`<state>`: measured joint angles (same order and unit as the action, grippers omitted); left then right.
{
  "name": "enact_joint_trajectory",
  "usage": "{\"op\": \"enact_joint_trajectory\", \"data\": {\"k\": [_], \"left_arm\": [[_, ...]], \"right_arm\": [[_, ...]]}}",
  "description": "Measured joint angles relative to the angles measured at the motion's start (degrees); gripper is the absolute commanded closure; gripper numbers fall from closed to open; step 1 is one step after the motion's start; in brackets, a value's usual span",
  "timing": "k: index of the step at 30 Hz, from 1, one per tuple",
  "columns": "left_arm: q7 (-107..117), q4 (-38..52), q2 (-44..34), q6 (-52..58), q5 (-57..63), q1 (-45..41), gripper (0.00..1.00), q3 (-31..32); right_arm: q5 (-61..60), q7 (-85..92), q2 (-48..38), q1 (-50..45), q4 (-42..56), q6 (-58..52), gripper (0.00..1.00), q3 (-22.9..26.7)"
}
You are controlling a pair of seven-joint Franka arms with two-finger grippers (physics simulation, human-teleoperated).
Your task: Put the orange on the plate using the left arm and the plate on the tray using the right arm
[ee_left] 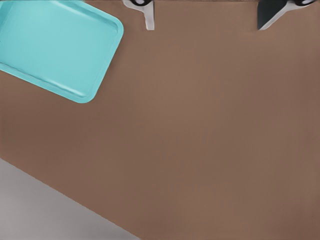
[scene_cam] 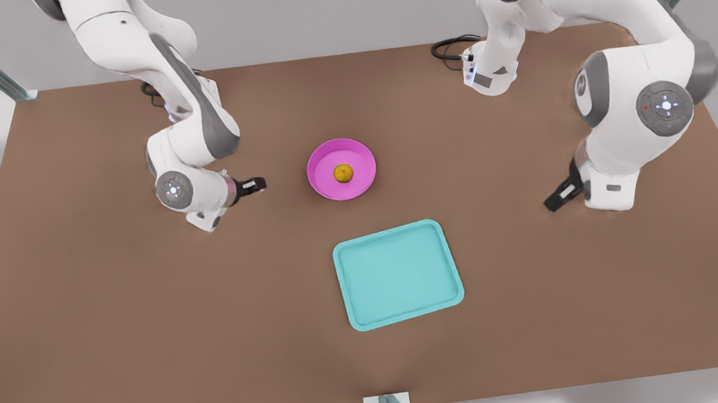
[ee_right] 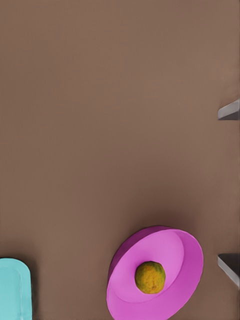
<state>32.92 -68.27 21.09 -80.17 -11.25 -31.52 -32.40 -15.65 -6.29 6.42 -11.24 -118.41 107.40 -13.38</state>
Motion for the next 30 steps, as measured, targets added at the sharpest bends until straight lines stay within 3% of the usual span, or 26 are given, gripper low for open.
{"op": "enact_joint_trajectory", "data": {"k": [1, 2, 3, 5, 13, 30], "left_arm": [[-1.71, -2.33, -3.58, 0.41, 2.68, 10.47, 0.0, 12.48], [-3.34, -7.73, -8.08, -0.15, 5.17, 16.07, 0.0, 19.95], [-4.89, -11.02, -10.59, -0.71, 7.09, 19.69, 0.0, 24.98], [-7.75, -10.71, -10.54, -0.86, 9.6, 21.78, 0.0, 29.21], [-16.48, -7.32, -10.66, 3.78, 9.29, 22.36, 0.0, 30.59], [-25.8, -6.46, -9.79, 5.76, 8.41, 22.21, 0.0, 30.87]], "right_arm": [[-1.35, -0.04, 0.13, -1.02, -2.16, 3.6, 0.0, -1.53], [-2.48, -0.07, 1.23, -1.71, -3.25, 6.78, 0.0, -2.63], [-3.35, -0.1, 2.42, -1.62, -3.9, 9.44, 0.0, -3.62], [-4.51, -0.17, 4.76, -0.76, -4.9, 13.57, 0.0, -4.79], [-5.9, -0.14, 8.61, -2.22, -7.22, 20.88, 0.0, -5.27], [-6.13, 0.06, 17.62, -8.25, -6.35, 25.02, 0.0, -5.42]]}}
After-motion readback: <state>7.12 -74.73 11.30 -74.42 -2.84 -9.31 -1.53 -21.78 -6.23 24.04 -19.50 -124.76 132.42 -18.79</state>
